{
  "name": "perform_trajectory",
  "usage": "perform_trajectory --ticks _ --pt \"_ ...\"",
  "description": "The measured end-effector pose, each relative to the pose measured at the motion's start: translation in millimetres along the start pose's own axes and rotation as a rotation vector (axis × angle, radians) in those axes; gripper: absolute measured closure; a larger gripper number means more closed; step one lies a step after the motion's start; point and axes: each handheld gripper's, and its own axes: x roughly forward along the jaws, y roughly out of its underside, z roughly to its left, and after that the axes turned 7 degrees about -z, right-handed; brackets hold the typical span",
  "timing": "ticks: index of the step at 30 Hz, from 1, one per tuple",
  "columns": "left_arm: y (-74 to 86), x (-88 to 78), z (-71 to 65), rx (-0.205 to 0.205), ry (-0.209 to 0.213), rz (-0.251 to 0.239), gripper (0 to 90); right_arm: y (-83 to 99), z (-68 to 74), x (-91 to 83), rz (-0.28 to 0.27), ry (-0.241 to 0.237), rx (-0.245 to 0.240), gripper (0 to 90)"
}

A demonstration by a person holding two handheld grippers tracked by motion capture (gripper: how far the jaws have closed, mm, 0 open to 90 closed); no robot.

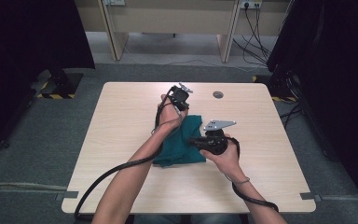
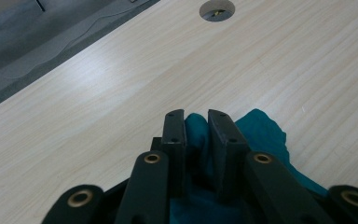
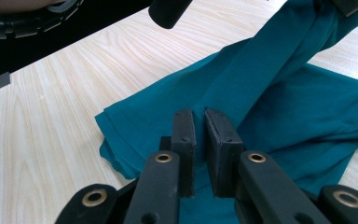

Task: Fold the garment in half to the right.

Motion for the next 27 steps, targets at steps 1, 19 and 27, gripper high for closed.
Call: perform_trajectory --ticks 1,19,27 --pt "0.1 0.4 -0.2 0.001 0.002 0.003 77.1 0.4 0.0 0.1 0.001 0.0 0.001 83.1" --pt "3.1 6.1 -3.7 0.003 0.006 0.007 77.0 3.7 -1.4 0.5 0.004 0.002 0.006 83.1" --pt "4.9 9.3 -5.0 0.0 0.008 0.006 77.0 5.6 -2.2 0.4 0.005 0.003 0.011 83.1"
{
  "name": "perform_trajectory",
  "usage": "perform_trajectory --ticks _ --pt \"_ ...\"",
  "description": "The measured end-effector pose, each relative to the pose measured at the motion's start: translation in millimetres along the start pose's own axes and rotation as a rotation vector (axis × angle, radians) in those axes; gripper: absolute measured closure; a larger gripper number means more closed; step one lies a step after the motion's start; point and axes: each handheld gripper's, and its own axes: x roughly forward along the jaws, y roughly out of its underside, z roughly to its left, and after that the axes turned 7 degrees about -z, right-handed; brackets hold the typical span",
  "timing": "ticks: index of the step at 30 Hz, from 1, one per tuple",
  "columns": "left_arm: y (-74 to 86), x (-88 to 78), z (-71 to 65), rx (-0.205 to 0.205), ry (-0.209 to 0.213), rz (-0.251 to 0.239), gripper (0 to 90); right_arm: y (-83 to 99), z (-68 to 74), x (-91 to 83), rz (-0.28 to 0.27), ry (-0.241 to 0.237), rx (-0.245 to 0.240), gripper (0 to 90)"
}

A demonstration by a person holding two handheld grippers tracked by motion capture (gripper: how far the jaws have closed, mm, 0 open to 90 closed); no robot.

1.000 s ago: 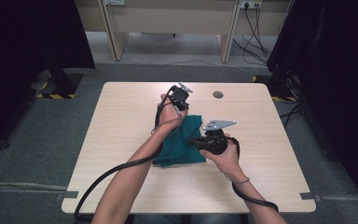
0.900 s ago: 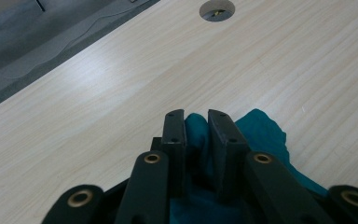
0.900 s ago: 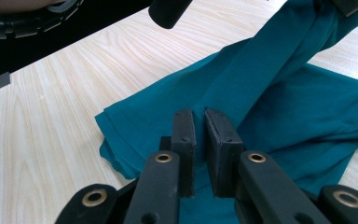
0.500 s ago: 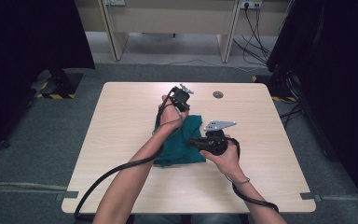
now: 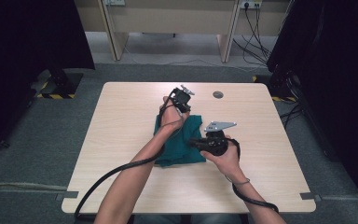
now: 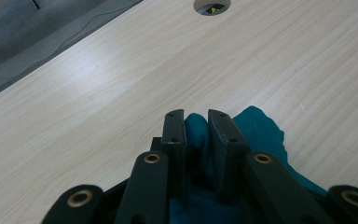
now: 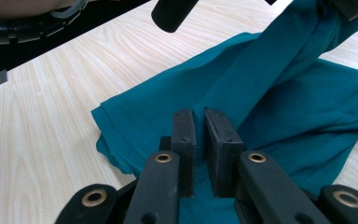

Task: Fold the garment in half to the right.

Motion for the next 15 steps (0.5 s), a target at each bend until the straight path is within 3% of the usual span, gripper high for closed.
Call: perform_trajectory --ticks 15 --pt "2.6 4.1 -3.3 0.004 0.007 0.009 77.0 5.5 -1.7 0.6 0.004 0.0 0.012 83.1"
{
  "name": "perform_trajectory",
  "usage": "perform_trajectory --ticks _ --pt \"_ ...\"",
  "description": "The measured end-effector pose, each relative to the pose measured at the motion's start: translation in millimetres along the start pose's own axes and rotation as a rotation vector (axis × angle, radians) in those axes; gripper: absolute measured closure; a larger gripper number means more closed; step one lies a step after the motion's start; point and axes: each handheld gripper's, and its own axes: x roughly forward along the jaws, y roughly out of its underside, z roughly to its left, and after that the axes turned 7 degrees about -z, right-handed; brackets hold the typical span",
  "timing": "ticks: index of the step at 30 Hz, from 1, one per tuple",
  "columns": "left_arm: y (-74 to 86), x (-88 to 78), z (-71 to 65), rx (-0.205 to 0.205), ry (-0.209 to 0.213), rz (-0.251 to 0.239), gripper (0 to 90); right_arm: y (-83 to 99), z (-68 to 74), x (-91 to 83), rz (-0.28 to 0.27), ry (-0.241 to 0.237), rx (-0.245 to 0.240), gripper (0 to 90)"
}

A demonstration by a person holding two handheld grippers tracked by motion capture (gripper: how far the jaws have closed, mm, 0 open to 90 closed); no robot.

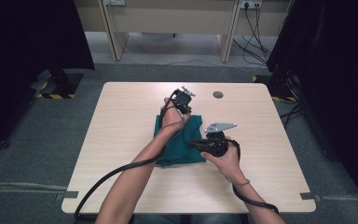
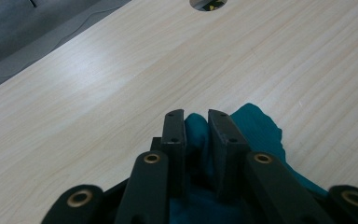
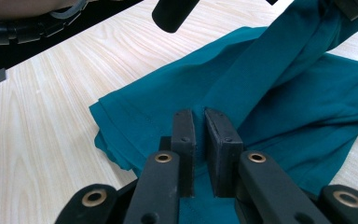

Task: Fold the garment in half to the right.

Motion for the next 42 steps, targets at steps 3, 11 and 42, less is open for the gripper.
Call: perform_trajectory --ticks 3,11,42 --pt "0.0 0.4 -0.4 0.001 0.0 0.002 76.9 0.9 -0.3 -0.1 0.001 0.0 0.002 83.1" --pt "0.8 1.9 -1.4 0.004 0.001 0.005 76.8 2.7 -1.4 -0.2 0.002 0.002 0.006 83.0" --pt "0.7 5.6 -8.5 0.018 0.008 -0.04 59.5 7.3 -3.6 -0.8 0.006 0.006 0.018 83.0"
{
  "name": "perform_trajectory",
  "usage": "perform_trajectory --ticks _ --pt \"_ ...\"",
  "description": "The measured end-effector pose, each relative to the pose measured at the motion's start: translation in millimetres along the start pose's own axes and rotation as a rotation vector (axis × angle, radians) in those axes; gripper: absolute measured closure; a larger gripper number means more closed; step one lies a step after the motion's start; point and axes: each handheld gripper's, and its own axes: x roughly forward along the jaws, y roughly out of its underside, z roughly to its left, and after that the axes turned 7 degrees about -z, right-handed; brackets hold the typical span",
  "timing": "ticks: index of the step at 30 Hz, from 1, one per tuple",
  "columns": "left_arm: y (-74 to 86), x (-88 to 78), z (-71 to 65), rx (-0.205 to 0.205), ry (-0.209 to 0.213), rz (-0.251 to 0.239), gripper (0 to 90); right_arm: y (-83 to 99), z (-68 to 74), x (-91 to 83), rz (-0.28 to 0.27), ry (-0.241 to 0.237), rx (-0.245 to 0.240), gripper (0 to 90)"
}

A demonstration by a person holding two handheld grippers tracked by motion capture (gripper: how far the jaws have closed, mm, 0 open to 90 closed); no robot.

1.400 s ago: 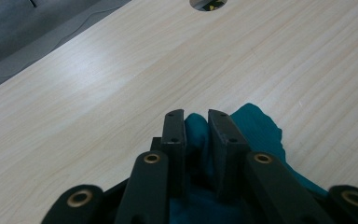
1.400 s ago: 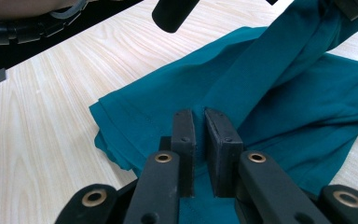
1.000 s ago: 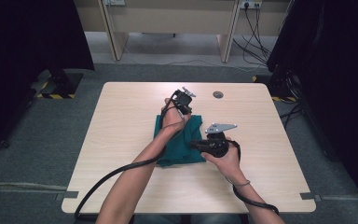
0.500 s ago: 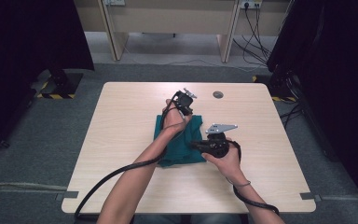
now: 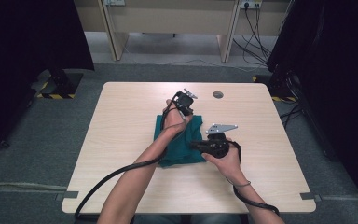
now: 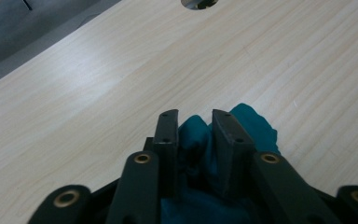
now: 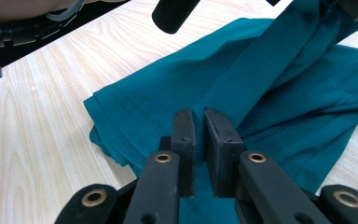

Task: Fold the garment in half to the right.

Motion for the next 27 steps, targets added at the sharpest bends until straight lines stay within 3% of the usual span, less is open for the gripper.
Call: perform_trajectory --ticks 2,3,4,5,6,7,8,9,13,19,27 --pt "-2.3 -2.5 -0.6 0.006 0.001 -0.024 59.5 0.6 -0.5 -0.5 0.0 0.002 -0.001 82.8" --pt "-2.3 -2.5 -0.6 0.006 0.001 -0.024 53.1 0.6 -0.5 -0.5 0.0 0.002 -0.001 82.8" --pt "-2.3 -2.5 -0.6 0.006 0.001 -0.024 53.1 1.3 -1.1 -1.4 -0.002 0.004 0.003 82.7" --pt "-5.2 -6.7 -0.7 0.005 0.004 -0.05 53.1 1.3 -1.1 -1.4 -0.002 0.004 0.003 82.7" --pt "-5.2 -6.7 -0.7 0.005 0.004 -0.05 44.0 1.3 -1.1 -1.4 -0.002 0.004 0.003 82.7" --pt "-7.0 -12.1 0.8 0.0 -0.004 -0.076 44.0 2.2 -1.8 -2.8 -0.005 0.007 0.008 82.4" --pt "-7.0 -12.1 0.8 0.0 -0.004 -0.076 37.5 2.2 -1.8 -2.8 -0.005 0.007 0.008 82.4" --pt "-7.0 -12.1 0.8 0.0 -0.004 -0.076 37.5 2.6 -2.1 -3.9 -0.009 0.01 0.01 82.4" --pt "-4.5 -28.6 14.0 0.002 -0.032 -0.1 31.4 2.9 -2.0 -4.5 -0.011 0.012 0.012 81.6" --pt "-0.6 -36.0 21.0 0.004 -0.045 -0.11 30.6 5.3 -3.3 -6.6 -0.018 0.024 0.021 79.6" --pt "11.5 -50.2 33.8 0.021 -0.072 -0.118 30.4 11.0 -6.8 -13.9 -0.004 0.039 0.026 84.1"
